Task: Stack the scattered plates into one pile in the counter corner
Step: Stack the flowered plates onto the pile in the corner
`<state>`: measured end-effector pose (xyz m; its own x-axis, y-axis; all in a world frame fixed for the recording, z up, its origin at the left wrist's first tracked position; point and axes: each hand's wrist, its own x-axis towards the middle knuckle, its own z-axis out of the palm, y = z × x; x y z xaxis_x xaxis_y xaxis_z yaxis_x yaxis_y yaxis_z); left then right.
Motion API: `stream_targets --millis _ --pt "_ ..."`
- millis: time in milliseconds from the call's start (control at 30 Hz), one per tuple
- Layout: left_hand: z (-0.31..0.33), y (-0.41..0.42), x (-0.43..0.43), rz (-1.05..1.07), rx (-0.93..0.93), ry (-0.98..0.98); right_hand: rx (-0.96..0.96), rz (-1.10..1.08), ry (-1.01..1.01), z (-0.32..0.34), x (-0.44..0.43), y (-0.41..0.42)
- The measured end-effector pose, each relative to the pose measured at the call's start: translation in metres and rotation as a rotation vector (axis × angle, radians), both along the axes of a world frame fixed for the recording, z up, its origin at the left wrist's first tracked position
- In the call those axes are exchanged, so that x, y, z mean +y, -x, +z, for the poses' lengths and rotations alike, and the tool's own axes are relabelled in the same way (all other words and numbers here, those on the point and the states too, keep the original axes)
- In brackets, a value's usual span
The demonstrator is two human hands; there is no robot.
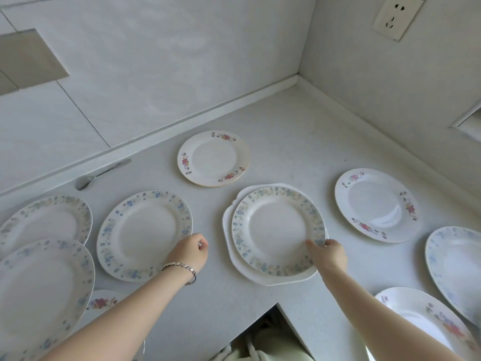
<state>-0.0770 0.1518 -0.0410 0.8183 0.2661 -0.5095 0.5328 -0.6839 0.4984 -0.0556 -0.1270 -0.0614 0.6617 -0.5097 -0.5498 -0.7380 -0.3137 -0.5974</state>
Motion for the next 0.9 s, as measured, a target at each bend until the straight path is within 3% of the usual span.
stream_targets --millis 200,333,400,467,600,900 --pt "-0.003 0.007 -0.001 0.025 0.049 0.015 0.007 0.182 0.106 0.010 0.003 0.004" --pt "-0.015 0.011 0.008 0.161 0.089 0.070 0.171 0.463 0.351 0.023 -0.001 -0.004" --pt "-0.021 0.014 0.013 0.362 0.103 0.154 0.184 0.586 0.526 0.031 0.001 -0.009" --pt "-0.022 0.016 0.023 0.724 0.117 0.314 0.115 0.684 0.612 0.037 0.006 -0.012" --pt "-0.022 0.025 0.065 1.120 0.189 0.427 0.015 0.840 0.523 0.042 0.030 -0.014" --pt "-0.036 0.033 0.087 1.512 -0.098 0.843 -0.039 0.809 0.322 0.036 0.044 -0.001"
